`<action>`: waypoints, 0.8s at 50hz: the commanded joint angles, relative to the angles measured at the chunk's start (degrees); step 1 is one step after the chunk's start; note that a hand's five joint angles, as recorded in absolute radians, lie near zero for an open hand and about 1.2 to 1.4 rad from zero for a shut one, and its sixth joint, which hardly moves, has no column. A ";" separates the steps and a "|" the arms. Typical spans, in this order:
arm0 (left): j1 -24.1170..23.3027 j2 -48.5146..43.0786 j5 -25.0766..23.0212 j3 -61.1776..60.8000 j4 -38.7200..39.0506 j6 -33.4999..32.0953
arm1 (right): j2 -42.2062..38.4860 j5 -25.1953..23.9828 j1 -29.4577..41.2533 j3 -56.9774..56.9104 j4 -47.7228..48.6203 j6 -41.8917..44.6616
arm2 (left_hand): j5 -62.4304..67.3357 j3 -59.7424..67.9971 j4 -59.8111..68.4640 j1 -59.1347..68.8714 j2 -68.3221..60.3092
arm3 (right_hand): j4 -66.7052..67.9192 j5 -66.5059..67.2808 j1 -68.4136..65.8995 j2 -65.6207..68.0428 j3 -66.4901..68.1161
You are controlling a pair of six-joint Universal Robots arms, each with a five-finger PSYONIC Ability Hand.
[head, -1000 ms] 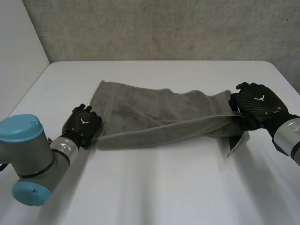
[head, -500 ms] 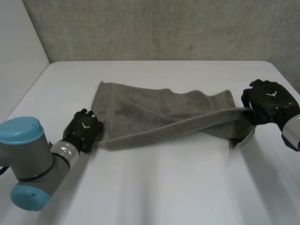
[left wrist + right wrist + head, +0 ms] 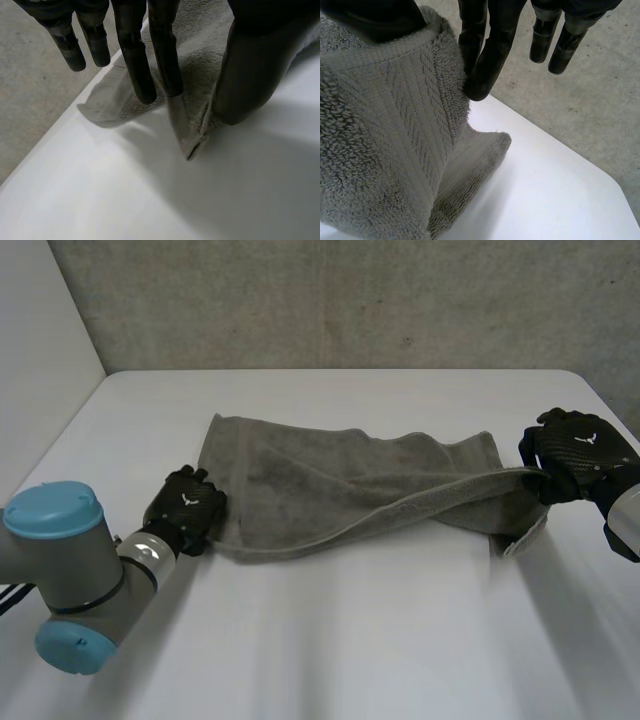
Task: Fold the towel.
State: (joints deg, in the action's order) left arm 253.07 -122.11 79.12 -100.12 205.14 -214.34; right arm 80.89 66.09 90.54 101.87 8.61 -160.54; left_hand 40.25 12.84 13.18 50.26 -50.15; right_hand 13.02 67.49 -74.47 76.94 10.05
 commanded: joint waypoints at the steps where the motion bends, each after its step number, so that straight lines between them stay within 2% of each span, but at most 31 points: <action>1: -0.38 0.47 -0.99 -0.69 -0.97 0.15 | -0.03 0.00 -0.01 0.00 0.00 0.05 | -5.04 -2.84 -3.18 -5.06 4.95 | -3.02 2.51 -5.53 3.06 -0.05; 9: -0.29 4.60 -0.90 -2.89 -1.41 0.24 | -0.12 0.00 0.25 0.00 -0.08 0.05 | -16.15 -2.84 -3.18 -16.16 16.05 | -3.02 2.51 -5.53 3.06 -0.05; 11: -0.03 6.08 -0.90 -3.85 -1.41 0.24 | -0.12 0.00 0.25 0.00 -0.08 0.05 | -27.86 -2.84 -3.18 -27.87 27.76 | -3.02 2.51 -5.53 3.06 -0.05; 12: -0.03 6.09 -0.90 -3.85 -1.41 0.24 | -0.12 -0.08 0.17 0.00 -0.08 0.05 | -27.92 -2.84 -3.18 -27.93 27.82 | -3.02 2.51 -5.53 3.06 -0.05; 14: 0.15 7.14 -0.99 -5.25 -1.50 0.24 | -0.12 -0.08 0.17 0.00 -0.08 0.05 | -37.32 -2.84 -3.18 -37.33 37.22 | -3.02 2.51 -5.53 3.06 -0.05; 34: -6.27 6.88 -0.99 -6.58 -1.32 1.29 | -0.21 -0.08 0.52 0.17 -0.08 0.05 | -38.18 -2.84 -3.18 -38.19 38.08 | -3.02 2.51 -5.53 3.06 -0.05; 37: -9.16 6.62 -0.73 -4.92 -1.50 6.89 | -0.21 -0.08 0.60 0.17 -0.08 -0.04 | -37.35 -2.84 -3.18 -37.36 37.25 | -3.02 2.51 -5.53 3.06 -0.05; 38: -9.17 6.62 -0.73 -4.91 -1.50 6.92 | -0.21 -0.08 0.60 0.17 0.00 -0.13 | -37.34 -2.84 -3.18 -37.35 37.24 | -3.02 2.51 -5.53 3.06 -0.05; 40: -11.36 6.44 -0.46 -3.51 -1.68 12.77 | -0.12 0.00 0.60 0.17 0.00 -0.22 | -37.17 -2.84 -3.18 -37.19 37.08 | -3.02 2.51 -5.53 3.06 -0.05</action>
State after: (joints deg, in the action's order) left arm 245.72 -115.35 78.22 -106.07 203.75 -210.98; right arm 80.68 65.98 91.09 102.04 8.54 -160.55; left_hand 3.83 12.84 13.18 18.54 -15.23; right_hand 13.02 67.49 -74.46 76.94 10.05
